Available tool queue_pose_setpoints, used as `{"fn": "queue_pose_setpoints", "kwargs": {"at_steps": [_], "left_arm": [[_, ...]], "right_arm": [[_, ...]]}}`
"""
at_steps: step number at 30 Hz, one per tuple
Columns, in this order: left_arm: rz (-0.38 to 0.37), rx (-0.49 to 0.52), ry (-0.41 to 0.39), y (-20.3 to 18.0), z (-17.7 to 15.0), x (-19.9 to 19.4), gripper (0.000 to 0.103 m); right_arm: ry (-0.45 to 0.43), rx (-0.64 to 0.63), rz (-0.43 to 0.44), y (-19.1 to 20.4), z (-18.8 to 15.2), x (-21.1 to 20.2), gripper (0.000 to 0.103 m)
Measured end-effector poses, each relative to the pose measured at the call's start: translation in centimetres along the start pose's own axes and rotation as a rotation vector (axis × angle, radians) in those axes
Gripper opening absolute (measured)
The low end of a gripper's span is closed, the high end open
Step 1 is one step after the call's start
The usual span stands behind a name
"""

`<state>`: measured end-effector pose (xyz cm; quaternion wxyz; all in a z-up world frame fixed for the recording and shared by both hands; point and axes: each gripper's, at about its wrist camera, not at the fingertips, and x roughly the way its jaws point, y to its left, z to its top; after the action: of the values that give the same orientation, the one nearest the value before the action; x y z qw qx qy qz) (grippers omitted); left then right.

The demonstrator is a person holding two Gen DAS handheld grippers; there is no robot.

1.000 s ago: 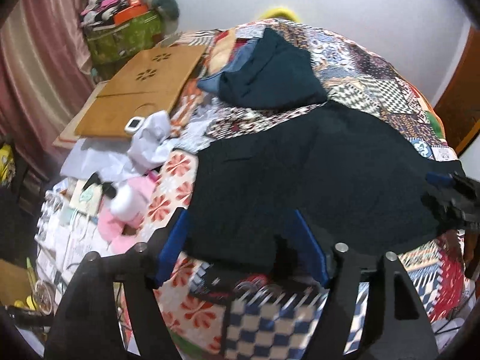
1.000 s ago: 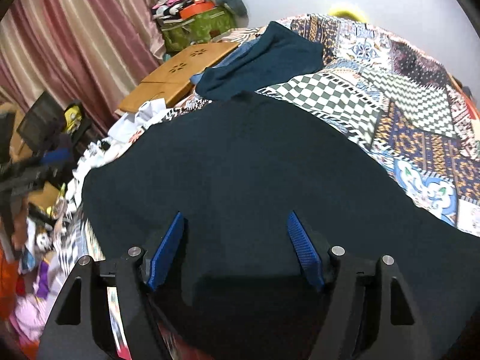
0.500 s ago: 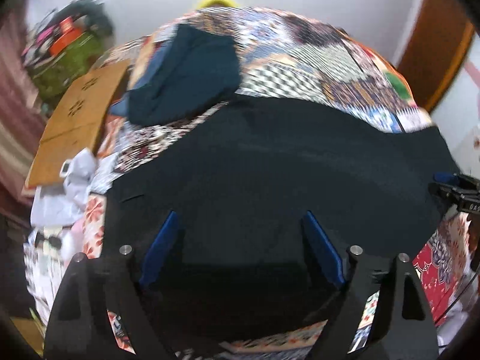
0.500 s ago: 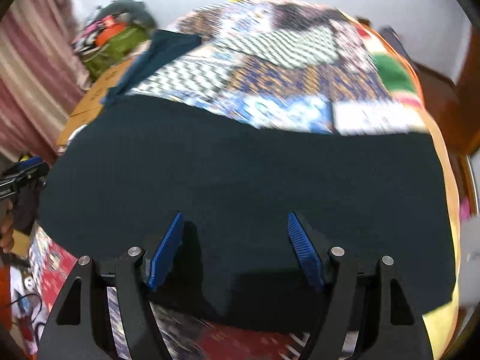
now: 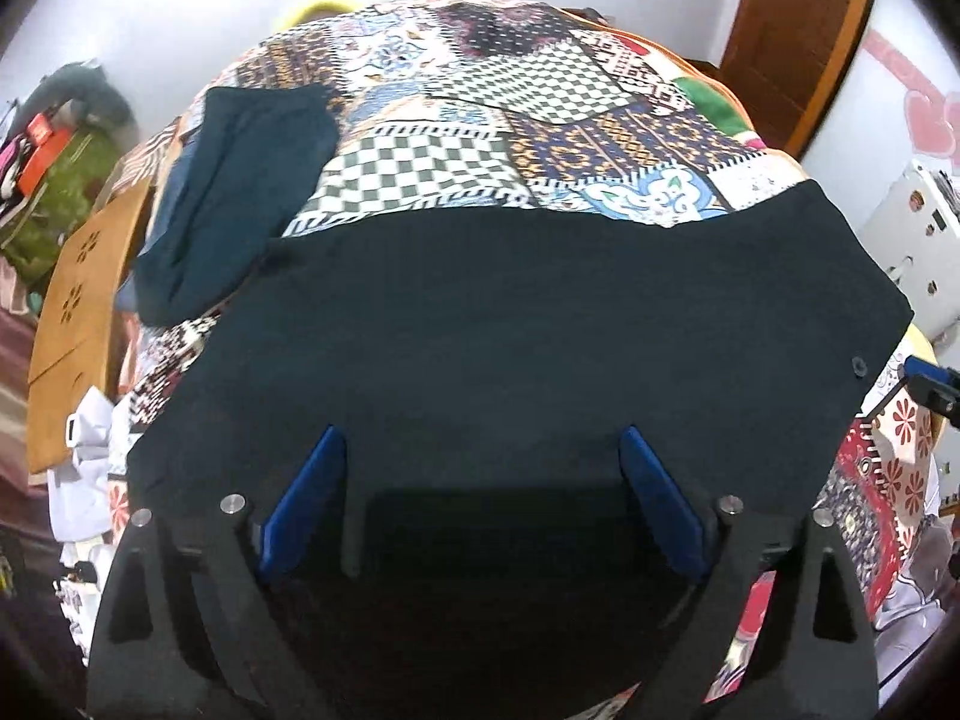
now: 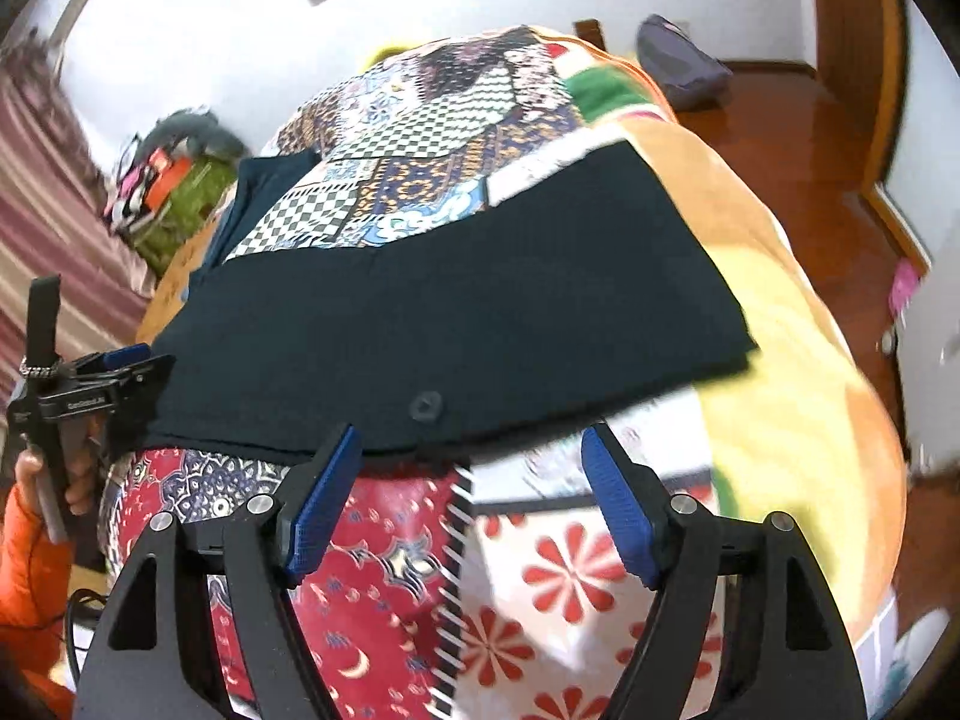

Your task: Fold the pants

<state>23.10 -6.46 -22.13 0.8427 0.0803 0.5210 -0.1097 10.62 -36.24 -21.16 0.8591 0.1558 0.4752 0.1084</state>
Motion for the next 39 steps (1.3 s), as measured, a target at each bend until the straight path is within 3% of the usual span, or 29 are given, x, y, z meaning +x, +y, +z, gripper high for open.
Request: {"fn": "queue_pose_setpoints", "kwargs": {"at_steps": [5,13,16,20,25,28,39], "left_arm": [[-0.001,0.010,-0.001,-1.7,0.5,0.9,0.103],[-0.015,0.033,-0.003,-3.2,1.2,1.6,0.103],[-0.026,0.019,0.001,-3.3,1.4,1.8,0.103],[-0.024,0.019,-0.008,-3.4,1.5,1.7,0.103],[-0.012,0.038,-0.037,-3.4,1.1,0.9,0.103],[0.011,0.061,-0.069,-3.4,0.8,0.0,0.103],[-0.002,-0.017,-0.196,-0.2,0.0,-4.8,0.103]], "right_arm": [[-0.001,0.096,0.039,-2.0,-0.1,1.0,0.073],[-0.105,0.167,0.047,-2.7,2.0,1.7,0.070],[-0.145,0.166,0.008,-3.0,3.0,1.6,0.053],[-0.145,0.191,-0.008,-4.1,4.2,2.0,0.010],[-0.165,0.254,0.022,-6.3,4.7,1.4,0.007],[-0.181,0.243,-0.012,-6.2,4.9,0.8,0.006],[-0.302,0.034,-0.049,1.3,7.4,-3.4,0.006]]}}
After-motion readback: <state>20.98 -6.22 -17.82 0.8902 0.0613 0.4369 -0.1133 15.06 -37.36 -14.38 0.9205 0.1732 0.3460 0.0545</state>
